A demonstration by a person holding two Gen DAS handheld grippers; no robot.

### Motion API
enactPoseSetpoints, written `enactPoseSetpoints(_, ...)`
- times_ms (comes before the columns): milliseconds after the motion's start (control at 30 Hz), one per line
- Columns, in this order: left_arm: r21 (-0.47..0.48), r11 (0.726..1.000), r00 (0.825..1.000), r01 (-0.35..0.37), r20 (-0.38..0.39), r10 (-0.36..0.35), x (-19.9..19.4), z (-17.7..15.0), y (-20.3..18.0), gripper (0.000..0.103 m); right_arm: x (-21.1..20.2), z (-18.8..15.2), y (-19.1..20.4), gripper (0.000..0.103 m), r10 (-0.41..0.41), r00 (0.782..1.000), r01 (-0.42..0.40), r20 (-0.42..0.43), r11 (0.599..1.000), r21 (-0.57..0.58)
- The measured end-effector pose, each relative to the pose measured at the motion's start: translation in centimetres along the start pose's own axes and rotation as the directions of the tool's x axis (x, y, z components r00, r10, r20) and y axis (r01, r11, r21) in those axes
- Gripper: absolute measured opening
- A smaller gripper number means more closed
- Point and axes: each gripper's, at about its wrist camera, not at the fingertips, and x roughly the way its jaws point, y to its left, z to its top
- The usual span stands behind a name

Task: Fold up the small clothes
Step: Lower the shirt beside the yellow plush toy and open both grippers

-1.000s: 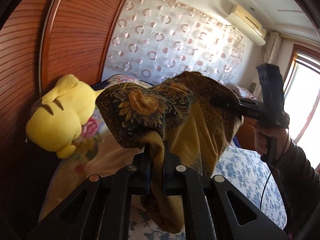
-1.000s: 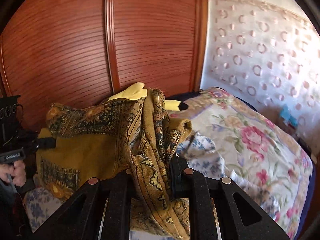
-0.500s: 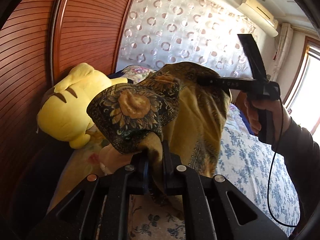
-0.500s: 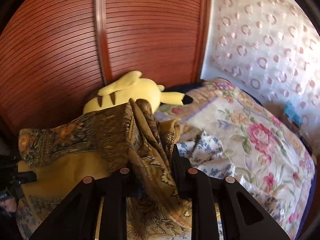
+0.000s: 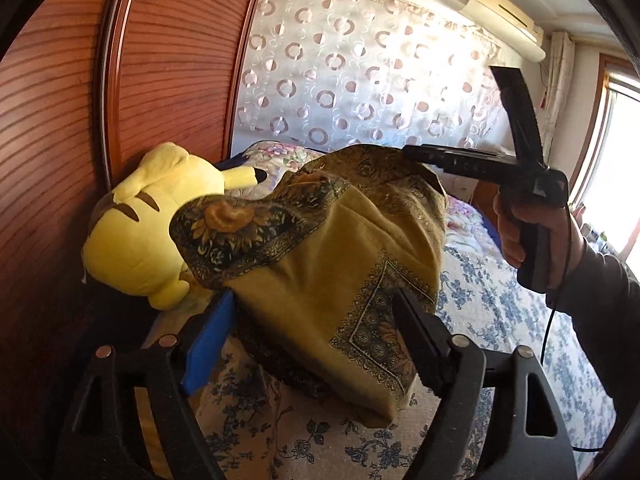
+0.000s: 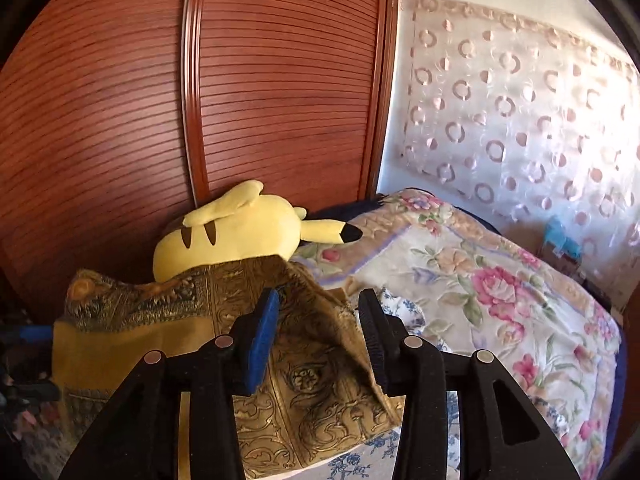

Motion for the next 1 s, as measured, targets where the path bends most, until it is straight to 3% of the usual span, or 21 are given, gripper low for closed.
enactPoseSetpoints(100, 0.021, 1.0, 1.0, -0.016, 0.003, 0.016, -0.1, 0.1, -0.5, 0.083, 0.6, -1.0, -0.7, 0.057, 0.044, 0.998, -0.043, -0.034, 0.999, 0.018)
enactPoseSetpoints(267, 0.029, 0.999, 1.0, -0.015, 0.009, 0.015, -0.3, -0.1, -0.9, 0.087, 4.0, -3.2, -1.4, 0.065, 0.063, 0.986, -0.057, -0.155, 0.997, 0.044)
enactPoseSetpoints(467, 0.071, 0.997, 1.0, -0.029, 0.002, 0.029, -0.8, -0.5, -2.5, 0.087, 3.1, -3.1, -1.4, 0.066, 0.048, 0.99, -0.04, -0.131, 0.997, 0.063)
enactPoseSetpoints(600, 0.089, 0.996, 1.0, -0.021, -0.002, 0.021, -1.2, -0.9, -3.9, 0.087, -0.2, -3.7, -0.8, 0.067, 0.024, 0.995, -0.018, -0.097, 0.998, 0.061)
enactPoseSetpoints(1000, 0.208, 0.978, 1.0, -0.009, 0.005, 0.008, -3.9, -2.2, -10.9, 0.087, -16.4, -10.7, 0.5, 0.071, -0.072, 0.997, 0.067, 0.018, 0.982, 0.174)
